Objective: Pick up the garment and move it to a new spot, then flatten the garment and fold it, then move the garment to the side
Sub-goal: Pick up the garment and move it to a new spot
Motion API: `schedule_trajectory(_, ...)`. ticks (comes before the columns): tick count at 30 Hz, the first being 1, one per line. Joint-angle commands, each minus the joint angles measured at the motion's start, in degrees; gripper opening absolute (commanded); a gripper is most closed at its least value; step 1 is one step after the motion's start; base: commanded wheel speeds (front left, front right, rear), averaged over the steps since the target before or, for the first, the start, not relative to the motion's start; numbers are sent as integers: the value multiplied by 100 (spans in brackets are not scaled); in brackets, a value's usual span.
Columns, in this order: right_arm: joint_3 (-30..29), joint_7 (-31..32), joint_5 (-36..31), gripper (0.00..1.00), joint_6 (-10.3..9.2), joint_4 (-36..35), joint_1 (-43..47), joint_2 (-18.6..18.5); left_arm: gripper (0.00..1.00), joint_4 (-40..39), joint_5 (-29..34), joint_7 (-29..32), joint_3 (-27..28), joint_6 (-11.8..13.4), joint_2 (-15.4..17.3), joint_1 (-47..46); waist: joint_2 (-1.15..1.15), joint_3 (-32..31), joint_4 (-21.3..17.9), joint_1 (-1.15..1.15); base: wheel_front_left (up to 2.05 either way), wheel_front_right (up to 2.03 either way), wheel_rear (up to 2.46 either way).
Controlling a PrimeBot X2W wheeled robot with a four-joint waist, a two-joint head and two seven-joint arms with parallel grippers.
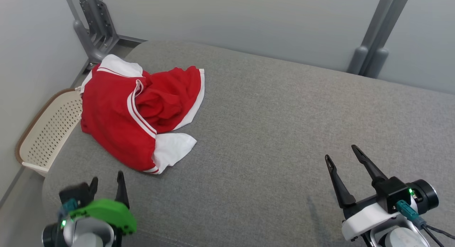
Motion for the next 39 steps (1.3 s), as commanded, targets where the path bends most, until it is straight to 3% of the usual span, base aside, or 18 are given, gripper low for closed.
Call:
schedule_trajectory(1,-11,-17,21,100,0,-50,-67,-69,100,42,-162,174,4,6,-7,-304,0,331,-279,0,0,0,0)
schedule_trajectory(7,-35,-17,37,100,0,-191,-185,-130,100,179,-555,1516,-129,-57,1,-1288,0,622,-421,0,0,0,0)
schedule_trajectory(12,-1,-17,48,100,0,-194,-296,-77,100,491,-581,2494,-342,-130,232,-1686,0,790,-536,0,0,0,0)
schedule_trajectory(17,127,-17,55,100,0,-159,-418,-65,100,1083,-294,2557,-424,286,506,-1919,0,879,-734,0,0,0,0)
schedule_trajectory(20,121,-17,94,100,0,-144,-453,-71,100,1553,-293,2632,-469,295,534,-1982,0,885,-850,0,0,0,0)
schedule_trajectory(21,109,-17,104,100,0,-133,-453,-75,56,1706,-336,2715,-474,249,531,-2007,0,874,-882,0,0,0,0)
schedule_trajectory(22,105,-17,109,100,0,-119,-444,-68,0,1851,-358,2790,-487,189,547,-2034,0,856,-913,0,0,0,0)
schedule_trajectory(30,-20,-17,151,100,0,-64,-226,0,0,1954,-468,2656,-502,-38,818,-2451,0,633,-947,0,0,0,0)
schedule_trajectory(39,-30,-17,190,100,0,-33,-64,266,0,396,-699,3121,-608,-231,1536,-3302,0,275,-1007,0,0,0,0)
